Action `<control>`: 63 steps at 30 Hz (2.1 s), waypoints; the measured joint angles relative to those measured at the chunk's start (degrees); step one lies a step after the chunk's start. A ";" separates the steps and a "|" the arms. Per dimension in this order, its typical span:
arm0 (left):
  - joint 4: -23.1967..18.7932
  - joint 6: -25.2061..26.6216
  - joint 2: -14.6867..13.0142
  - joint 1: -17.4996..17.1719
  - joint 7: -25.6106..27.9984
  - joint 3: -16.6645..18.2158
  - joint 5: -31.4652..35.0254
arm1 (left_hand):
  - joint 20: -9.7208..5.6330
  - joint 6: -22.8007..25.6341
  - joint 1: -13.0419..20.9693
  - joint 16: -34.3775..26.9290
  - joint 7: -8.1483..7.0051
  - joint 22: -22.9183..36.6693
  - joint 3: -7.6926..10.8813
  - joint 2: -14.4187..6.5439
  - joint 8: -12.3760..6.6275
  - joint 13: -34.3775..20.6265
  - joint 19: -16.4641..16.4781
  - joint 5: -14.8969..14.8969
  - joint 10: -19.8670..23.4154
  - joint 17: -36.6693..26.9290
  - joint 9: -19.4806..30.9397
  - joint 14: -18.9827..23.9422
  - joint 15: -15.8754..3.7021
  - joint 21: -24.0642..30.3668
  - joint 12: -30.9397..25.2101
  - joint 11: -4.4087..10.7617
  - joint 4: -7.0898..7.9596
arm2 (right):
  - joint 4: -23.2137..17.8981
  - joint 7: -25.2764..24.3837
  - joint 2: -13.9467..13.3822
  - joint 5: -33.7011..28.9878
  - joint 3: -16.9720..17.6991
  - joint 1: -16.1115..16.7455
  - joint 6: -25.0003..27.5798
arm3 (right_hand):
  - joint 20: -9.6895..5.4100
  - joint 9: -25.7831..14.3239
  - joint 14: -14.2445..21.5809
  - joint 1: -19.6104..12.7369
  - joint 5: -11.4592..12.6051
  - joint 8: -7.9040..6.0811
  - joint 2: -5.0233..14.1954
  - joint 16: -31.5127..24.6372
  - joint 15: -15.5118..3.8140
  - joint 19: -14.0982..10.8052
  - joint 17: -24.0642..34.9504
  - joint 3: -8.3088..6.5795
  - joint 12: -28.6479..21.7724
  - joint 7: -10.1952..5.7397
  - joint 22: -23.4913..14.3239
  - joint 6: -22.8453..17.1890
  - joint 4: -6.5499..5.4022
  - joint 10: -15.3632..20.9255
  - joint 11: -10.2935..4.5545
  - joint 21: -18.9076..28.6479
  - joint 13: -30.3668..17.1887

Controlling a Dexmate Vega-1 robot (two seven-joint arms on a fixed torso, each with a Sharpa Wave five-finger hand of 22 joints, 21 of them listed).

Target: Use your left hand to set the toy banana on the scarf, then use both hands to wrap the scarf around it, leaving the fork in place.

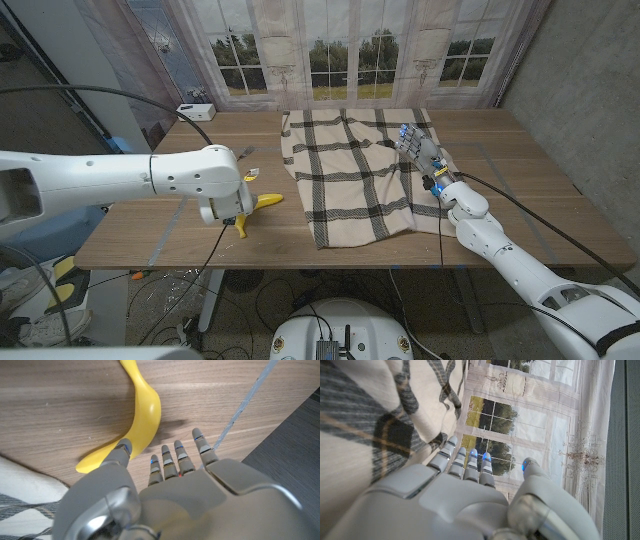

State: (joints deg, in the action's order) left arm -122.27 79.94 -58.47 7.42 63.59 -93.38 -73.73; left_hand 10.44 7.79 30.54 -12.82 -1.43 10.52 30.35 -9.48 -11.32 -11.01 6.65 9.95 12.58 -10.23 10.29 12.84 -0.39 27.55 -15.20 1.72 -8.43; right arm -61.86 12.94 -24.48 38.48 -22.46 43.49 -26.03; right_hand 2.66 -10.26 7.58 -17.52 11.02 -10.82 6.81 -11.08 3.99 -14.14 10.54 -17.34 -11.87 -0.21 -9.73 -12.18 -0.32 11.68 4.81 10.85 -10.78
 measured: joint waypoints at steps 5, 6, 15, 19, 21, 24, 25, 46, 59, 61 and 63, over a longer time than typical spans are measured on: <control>1.86 0.01 1.37 1.27 -1.97 -1.46 0.29 | 0.07 3.17 1.19 -0.55 0.52 0.00 1.43 -0.83 -0.85 -0.09 1.00 0.00 3.30 -0.05 0.00 2.90 -0.42 0.22 -0.52 -0.01 0.24 | 0.15 -0.51 0.12 -0.20 -0.04 -0.05 0.28 | 0.00 0.00 0.31 0.00 0.00 0.00 0.00 0.00 -0.31 0.00 0.00 0.00 0.00 0.00 0.00 0.00 0.00 0.00 0.00 0.00 0.00; 2.93 0.01 2.19 2.02 -2.48 -2.33 0.51 | -0.13 4.48 1.56 -0.82 0.80 0.04 2.01 -1.20 -1.13 -0.09 1.55 0.06 4.51 -0.16 0.00 3.96 -0.63 0.35 -0.97 -0.01 0.38 | 0.15 -0.57 0.14 -0.21 -0.04 -0.05 0.29 | 0.00 0.00 0.31 0.00 0.00 0.00 0.00 0.00 -0.31 0.00 0.00 0.00 0.00 0.00 0.00 0.00 0.00 0.00 0.00 0.00 0.00; 5.85 0.05 4.47 4.39 -3.69 -5.02 0.98 | -2.27 21.61 6.11 -6.90 2.83 0.83 8.43 -1.47 -4.60 -0.83 8.41 0.83 21.73 -2.36 0.29 19.72 -2.47 3.66 -5.62 0.97 3.58 | 0.29 -1.21 0.26 -0.26 -0.05 -0.01 0.43 | 0.00 0.00 0.31 0.31 0.00 0.00 0.31 0.00 -0.31 0.00 0.00 0.00 0.00 0.00 0.00 0.00 0.00 0.31 0.31 0.00 0.00; 6.72 0.05 5.18 4.98 -3.52 -5.89 0.68 | -4.70 28.00 8.24 -12.40 5.87 1.11 10.75 0.52 -5.09 -2.54 12.09 0.67 29.40 -4.82 0.78 28.79 -3.37 6.31 -9.37 -0.48 4.74 | 0.45 -1.34 0.31 -0.26 -0.04 0.00 0.46 | 0.00 0.00 0.31 0.31 0.00 0.00 0.31 0.00 -0.31 0.00 0.00 0.00 0.00 0.00 0.00 0.01 0.00 0.30 0.31 0.00 0.00; 7.37 0.05 5.77 5.37 -2.89 -6.66 0.45 | -5.34 29.29 8.99 -14.98 6.53 1.32 10.99 1.28 -5.09 -3.29 13.53 0.66 31.48 -6.43 1.17 31.97 -3.89 7.53 -10.98 -1.51 4.98 | 0.66 -1.37 0.37 -0.27 -0.04 -0.02 0.47 | 0.00 0.00 0.30 0.31 0.00 0.00 0.31 0.00 -0.31 0.00 -0.01 0.00 0.00 0.00 0.00 0.01 0.00 0.30 0.31 0.00 0.00; 7.67 0.05 6.15 5.68 -2.08 -7.40 0.40 | -5.84 29.30 9.34 -16.76 6.53 1.36 10.99 1.63 -7.09 -4.14 14.02 0.66 32.55 -7.96 1.45 33.46 -4.63 8.11 -12.43 -2.02 4.99 | 0.97 -1.39 0.49 -0.30 -0.04 -0.20 0.48 | 0.00 0.00 0.30 0.31 0.01 0.00 0.31 0.00 -0.31 0.00 -0.01 0.00 0.00 0.00 0.00 0.01 0.00 0.30 0.31 0.00 0.00; 7.67 0.05 6.15 5.68 -1.81 -7.40 0.57 | -5.84 29.30 9.35 -16.92 6.53 1.36 10.99 1.63 -7.09 -4.46 14.02 0.47 32.72 -8.28 1.62 33.59 -4.74 8.34 -12.53 -1.85 4.99 | 1.15 -1.39 0.56 -0.30 -0.04 -0.33 0.48 | 0.00 0.00 0.30 0.31 0.01 0.00 0.31 0.00 -0.31 0.00 -0.01 0.00 0.00 0.00 0.00 0.00 0.00 0.30 0.31 0.00 0.00; 1.29 0.03 3.31 6.32 -0.14 -8.81 7.96 | -6.04 32.56 10.69 -17.98 6.12 1.62 9.93 2.97 -9.53 -8.18 14.22 -0.34 34.58 -11.72 4.11 34.99 -5.36 10.18 -16.53 -0.20 6.17 | 2.40 -1.03 1.39 -0.88 -0.05 -1.69 -1.63 | 0.00 0.00 0.30 0.31 0.01 0.00 0.31 0.00 -0.32 0.00 -0.01 -0.24 0.22 0.00 0.00 0.01 0.24 0.30 0.30 0.00 0.00; -1.39 0.05 1.84 5.90 0.32 -8.54 19.85 | -6.26 32.66 11.36 -17.98 6.03 1.46 9.46 3.64 -10.36 -9.52 14.00 -0.51 34.47 -12.25 4.15 34.99 -5.33 10.61 -17.87 -0.07 6.64 | 0.34 -2.57 1.11 -1.46 0.43 -0.77 -3.46 | 0.00 0.00 0.29 0.31 0.01 0.00 0.31 0.00 -0.32 0.00 -0.01 -0.24 0.21 -0.11 0.00 -0.52 0.24 0.30 0.30 0.00 -0.15; -1.48 0.05 1.83 6.19 0.33 -8.86 21.68 | -6.26 32.66 11.36 -17.98 6.03 1.46 9.46 3.64 -10.36 -9.80 14.00 -0.51 34.47 -12.25 4.16 34.99 -5.33 10.61 -17.97 -0.07 6.64 | -0.40 -2.90 0.92 -1.59 0.59 -0.29 -3.74 | 0.00 0.00 0.29 0.31 0.01 0.00 0.31 0.00 -0.32 0.00 -0.01 -0.47 0.22 -0.11 0.00 -0.52 0.47 0.29 0.30 0.00 -0.30; -1.49 0.05 1.85 6.65 0.35 -9.32 23.31 | -6.26 32.67 11.36 -17.98 6.03 1.46 9.46 3.64 -10.36 -9.84 13.99 -0.51 34.47 -12.31 4.16 35.00 -5.32 10.83 -18.09 -0.07 6.64 | -1.25 -3.24 0.69 -1.69 0.77 0.21 -3.97 | 0.00 0.00 0.29 0.31 0.01 0.00 0.31 0.00 -0.32 0.00 -0.01 -0.47 0.21 -0.11 0.00 -0.52 0.47 0.29 0.30 0.00 -0.30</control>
State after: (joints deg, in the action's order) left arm -123.76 79.99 -56.61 14.07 63.94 -102.70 -50.41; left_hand 4.18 40.46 41.90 -30.80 4.60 11.98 39.81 -5.84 -21.67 -20.85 20.65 9.44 47.05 -22.54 14.45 47.84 -5.71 38.38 -33.29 1.65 -1.79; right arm -63.11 9.70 -23.78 36.79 -21.69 43.70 -30.00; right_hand 2.66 -10.26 7.87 -17.21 11.03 -10.82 7.11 -11.08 3.68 -14.14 10.53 -17.81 -11.65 -0.32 -9.73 -12.70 0.15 11.97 5.12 10.85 -11.08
